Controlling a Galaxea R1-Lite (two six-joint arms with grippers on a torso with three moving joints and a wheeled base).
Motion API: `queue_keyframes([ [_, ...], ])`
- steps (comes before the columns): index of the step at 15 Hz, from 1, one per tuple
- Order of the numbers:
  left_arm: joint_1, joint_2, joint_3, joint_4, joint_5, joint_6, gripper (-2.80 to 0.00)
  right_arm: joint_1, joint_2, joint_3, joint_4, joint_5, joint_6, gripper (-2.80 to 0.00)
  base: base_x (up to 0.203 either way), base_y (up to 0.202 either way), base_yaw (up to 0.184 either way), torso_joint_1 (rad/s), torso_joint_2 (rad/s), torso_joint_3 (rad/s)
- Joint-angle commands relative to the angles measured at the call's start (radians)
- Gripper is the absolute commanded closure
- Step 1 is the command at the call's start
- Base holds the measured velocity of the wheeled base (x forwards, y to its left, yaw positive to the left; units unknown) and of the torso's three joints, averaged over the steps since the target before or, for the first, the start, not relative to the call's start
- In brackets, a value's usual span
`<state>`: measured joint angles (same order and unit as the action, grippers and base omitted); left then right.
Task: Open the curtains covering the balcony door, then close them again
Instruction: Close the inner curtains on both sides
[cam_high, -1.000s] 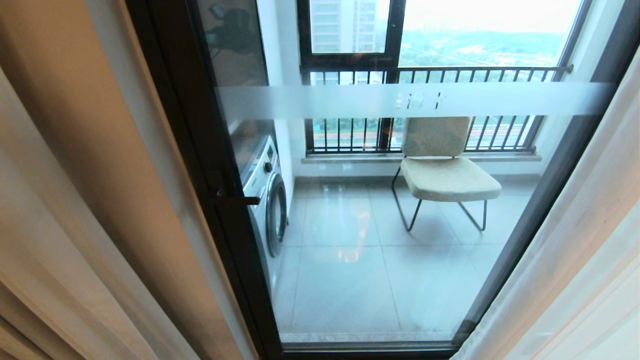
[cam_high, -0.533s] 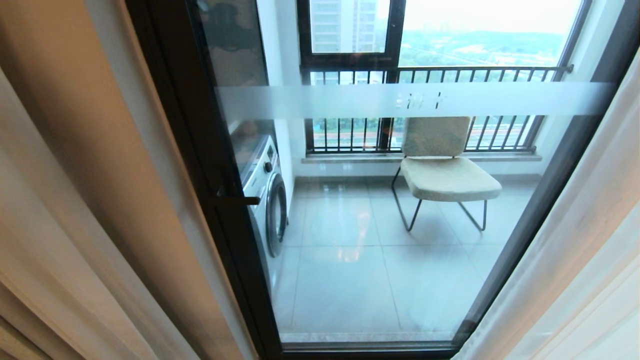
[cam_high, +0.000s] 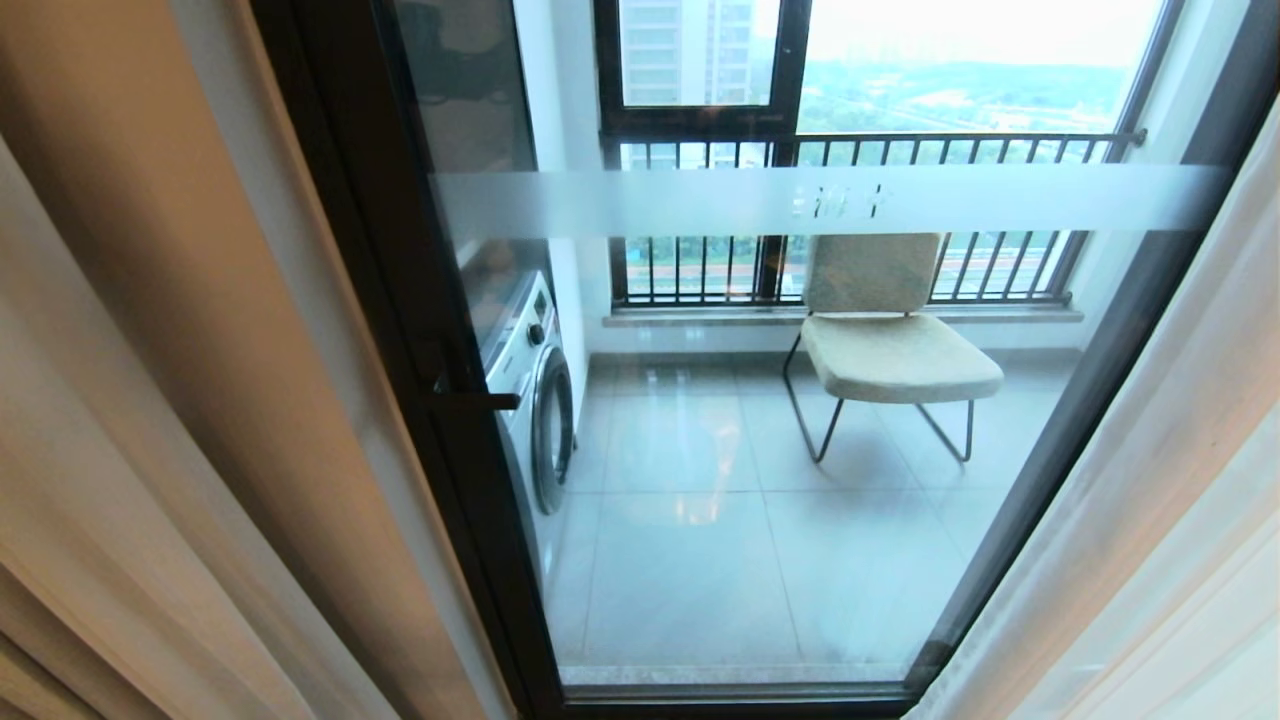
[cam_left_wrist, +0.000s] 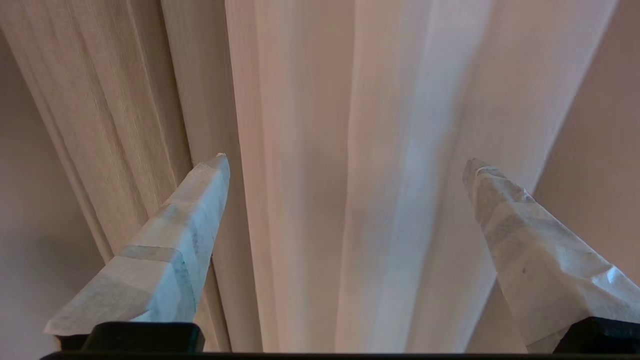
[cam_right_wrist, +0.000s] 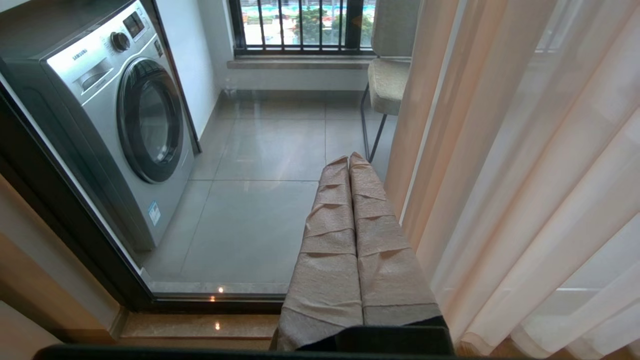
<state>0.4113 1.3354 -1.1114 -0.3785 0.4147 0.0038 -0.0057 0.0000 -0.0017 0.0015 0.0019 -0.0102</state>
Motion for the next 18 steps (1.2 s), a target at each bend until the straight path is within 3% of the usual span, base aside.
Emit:
queue_keyframes([
  [1,0.007,0.071,-0.045,-0.003,-0.003,-0.001,-2.80,0.000,0.002,0.000,0.000,0.000,-0.001,0.00,0.000,0.000,0.000,0.000,0.00,0.000],
  [18,0.039,0.274,-0.237,-0.054,-0.042,-0.013,-2.80,0.000,0.002,0.000,0.000,0.001,-0.001,0.00,0.000,0.000,0.000,0.000,0.00,0.000],
])
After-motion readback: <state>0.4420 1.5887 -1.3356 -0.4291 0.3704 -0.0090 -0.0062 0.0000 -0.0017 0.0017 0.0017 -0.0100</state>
